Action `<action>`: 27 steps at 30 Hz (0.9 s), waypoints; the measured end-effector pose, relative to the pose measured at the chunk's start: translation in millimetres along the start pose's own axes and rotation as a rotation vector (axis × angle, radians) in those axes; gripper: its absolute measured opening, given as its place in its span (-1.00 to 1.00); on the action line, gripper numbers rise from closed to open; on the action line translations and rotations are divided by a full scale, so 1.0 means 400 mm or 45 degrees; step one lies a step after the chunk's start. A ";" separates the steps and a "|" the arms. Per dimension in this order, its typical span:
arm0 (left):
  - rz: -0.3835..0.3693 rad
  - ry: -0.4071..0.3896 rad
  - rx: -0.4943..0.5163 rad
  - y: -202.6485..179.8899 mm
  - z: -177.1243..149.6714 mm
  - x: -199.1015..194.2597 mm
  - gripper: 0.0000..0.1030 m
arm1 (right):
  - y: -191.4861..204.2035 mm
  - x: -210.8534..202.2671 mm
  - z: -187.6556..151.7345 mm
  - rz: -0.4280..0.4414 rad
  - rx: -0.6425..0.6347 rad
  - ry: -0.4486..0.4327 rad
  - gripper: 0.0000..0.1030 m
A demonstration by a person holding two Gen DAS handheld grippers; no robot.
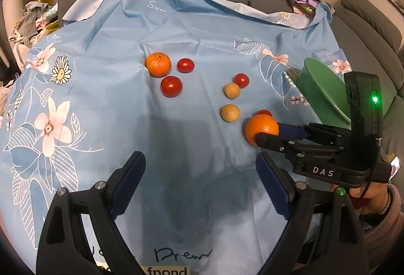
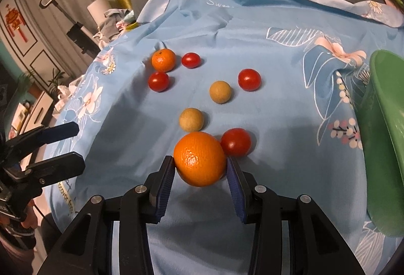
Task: Organize fruits
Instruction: 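Move the right tool to the large orange and grasp it, then grasp the small orange with the left tool while the right tool holds the large orange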
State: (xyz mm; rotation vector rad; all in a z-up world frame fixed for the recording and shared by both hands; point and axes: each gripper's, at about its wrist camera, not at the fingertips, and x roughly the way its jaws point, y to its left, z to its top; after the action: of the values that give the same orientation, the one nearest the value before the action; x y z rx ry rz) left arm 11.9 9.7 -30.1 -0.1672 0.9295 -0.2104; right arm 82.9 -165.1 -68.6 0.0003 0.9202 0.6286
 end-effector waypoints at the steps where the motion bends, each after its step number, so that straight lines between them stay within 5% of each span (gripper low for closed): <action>1: 0.000 0.000 0.001 0.000 0.001 0.001 0.73 | -0.002 0.002 0.002 0.003 0.002 -0.001 -0.17; 27: 0.034 0.008 0.038 0.032 0.076 0.049 0.73 | -0.072 -0.048 0.106 0.066 0.121 -0.142 -0.17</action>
State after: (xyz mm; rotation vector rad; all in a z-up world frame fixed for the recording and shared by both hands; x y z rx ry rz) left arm 49.1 18.9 -30.4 -0.1268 0.9340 -0.2000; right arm 120.4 -187.5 -35.5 0.1433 0.8430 0.6262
